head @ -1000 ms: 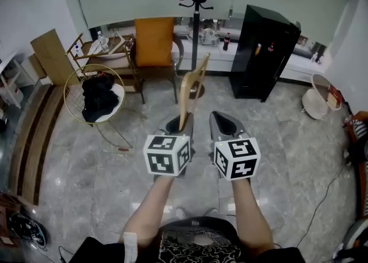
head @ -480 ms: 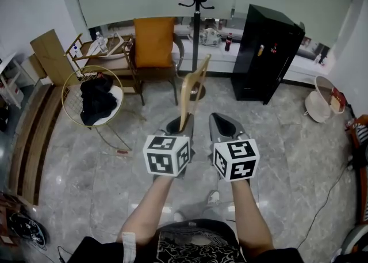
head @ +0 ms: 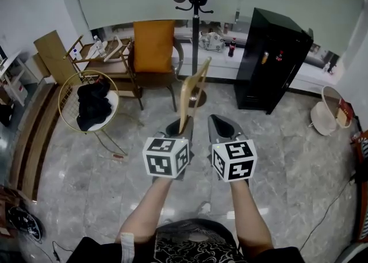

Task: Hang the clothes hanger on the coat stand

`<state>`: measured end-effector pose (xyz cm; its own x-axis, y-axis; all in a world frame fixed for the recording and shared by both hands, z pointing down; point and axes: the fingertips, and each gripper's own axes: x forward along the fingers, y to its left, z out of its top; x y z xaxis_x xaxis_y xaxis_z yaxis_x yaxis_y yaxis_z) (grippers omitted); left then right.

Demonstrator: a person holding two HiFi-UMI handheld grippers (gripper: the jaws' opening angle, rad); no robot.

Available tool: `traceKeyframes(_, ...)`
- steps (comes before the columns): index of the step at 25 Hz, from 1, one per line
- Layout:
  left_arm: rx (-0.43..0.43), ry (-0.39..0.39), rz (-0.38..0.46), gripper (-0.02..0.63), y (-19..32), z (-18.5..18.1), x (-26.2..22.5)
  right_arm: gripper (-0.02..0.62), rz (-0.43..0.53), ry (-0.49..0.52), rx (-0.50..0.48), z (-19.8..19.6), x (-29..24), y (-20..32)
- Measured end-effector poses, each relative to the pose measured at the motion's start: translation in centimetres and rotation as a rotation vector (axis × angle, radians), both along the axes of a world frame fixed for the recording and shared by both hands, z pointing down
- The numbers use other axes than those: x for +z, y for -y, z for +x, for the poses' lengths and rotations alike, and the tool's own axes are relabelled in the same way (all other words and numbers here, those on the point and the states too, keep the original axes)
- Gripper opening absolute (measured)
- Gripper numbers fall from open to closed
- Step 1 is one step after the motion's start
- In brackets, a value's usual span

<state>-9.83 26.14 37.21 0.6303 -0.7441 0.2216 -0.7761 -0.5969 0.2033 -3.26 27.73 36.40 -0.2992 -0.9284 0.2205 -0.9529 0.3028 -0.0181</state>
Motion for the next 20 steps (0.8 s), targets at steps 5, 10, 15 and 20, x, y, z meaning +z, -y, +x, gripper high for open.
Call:
traceKeyframes(5, -0.028, 0.015, -0.013, 0.035, 1.9, 3.5, 0.5, 0.000, -0.006, 0.012, -0.034, 3.3, 0.2, 2.4)
traceKeyframes(10, -0.046, 0.023, -0.022, 0.035, 3.5, 6.6, 0.6, 0.000, -0.006, 0.020, -0.058, 6.2, 0.2, 4.0)
traceKeyframes(15, -0.054, 0.031, -0.022, 0.035, 4.2, 8.4, 0.4, 0.000, -0.013, 0.031, -0.074, 8.0, 0.3, 4.9)
traceKeyframes(20, -0.060, 0.034, -0.021, 0.035, 5.6, 9.2, 0.9, 0.001, -0.008, 0.022, -0.095, 8.5, 0.8, 6.1)
